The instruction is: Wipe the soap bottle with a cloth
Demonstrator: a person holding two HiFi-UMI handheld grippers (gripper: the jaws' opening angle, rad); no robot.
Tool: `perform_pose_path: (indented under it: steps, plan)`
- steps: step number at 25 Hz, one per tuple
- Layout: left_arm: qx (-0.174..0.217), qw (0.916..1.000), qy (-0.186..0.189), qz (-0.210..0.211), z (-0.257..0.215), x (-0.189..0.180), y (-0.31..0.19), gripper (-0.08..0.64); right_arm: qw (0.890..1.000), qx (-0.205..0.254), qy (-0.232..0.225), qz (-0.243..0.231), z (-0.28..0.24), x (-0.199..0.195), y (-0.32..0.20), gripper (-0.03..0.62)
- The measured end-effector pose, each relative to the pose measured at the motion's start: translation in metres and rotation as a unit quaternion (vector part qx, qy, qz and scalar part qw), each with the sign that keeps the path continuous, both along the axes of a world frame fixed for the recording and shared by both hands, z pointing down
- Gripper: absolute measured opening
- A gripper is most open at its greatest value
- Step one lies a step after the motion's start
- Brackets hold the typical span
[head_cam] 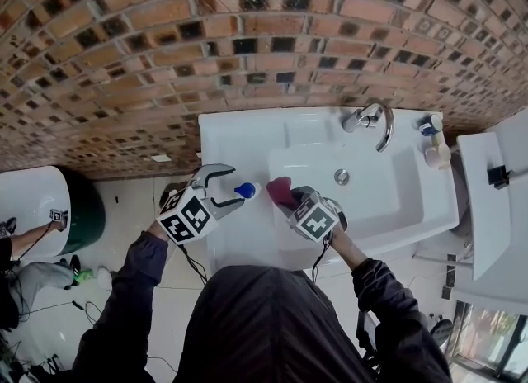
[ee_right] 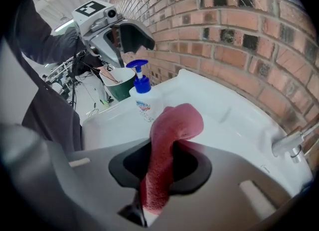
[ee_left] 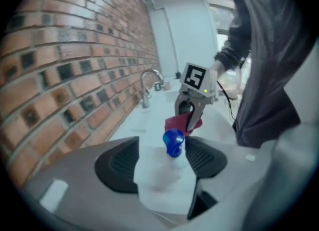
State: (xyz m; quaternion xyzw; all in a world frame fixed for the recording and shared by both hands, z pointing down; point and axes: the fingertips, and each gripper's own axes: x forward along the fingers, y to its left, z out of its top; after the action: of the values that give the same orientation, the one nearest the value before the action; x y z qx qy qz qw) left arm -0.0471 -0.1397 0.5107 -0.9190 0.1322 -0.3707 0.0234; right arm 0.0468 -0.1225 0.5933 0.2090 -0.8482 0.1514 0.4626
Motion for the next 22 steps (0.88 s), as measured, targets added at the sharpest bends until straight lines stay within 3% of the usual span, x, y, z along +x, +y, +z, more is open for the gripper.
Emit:
perform_pose_path:
  steps: [3,6,8,10,13,18,22]
  plan:
    - [-0.049,0.9910,0.024,-0.122,0.010,-0.021,0.013,0.286,1.000,0.024,0.003,-0.019,-0.004,-0.014,-0.025,0.086]
    - [-0.123,0.9643,0.050,-0.229,0.043,-0.024,0.031,0.107,0.998,0.042,0.008,-0.039,0.000,-0.028,-0.048,0.086]
    - [-0.163,0.9469,0.077,-0.266,0.059,-0.015,0.040,0.103,0.998,0.044,0.005,-0.050,0.005,-0.037,-0.056,0.086]
    - [-0.177,0.9381,0.088,-0.285,0.069,-0.008,0.042,0.103,0.997,0.045,-0.003,-0.064,0.007,-0.043,-0.057,0.086]
    - [-0.170,0.9359,0.093,-0.294,0.073,-0.005,0.033,0.103,0.992,0.058,-0.003,-0.114,0.004,-0.051,-0.050,0.086]
    - [-0.170,0.9412,0.088,-0.278,0.076,-0.012,0.028,0.091,0.975,0.087,0.022,-0.201,0.002,-0.052,-0.032,0.083]
    - [-0.174,0.9466,0.073,-0.262,0.083,-0.018,0.024,0.083,0.972,0.087,0.019,-0.218,0.000,-0.052,-0.014,0.083]
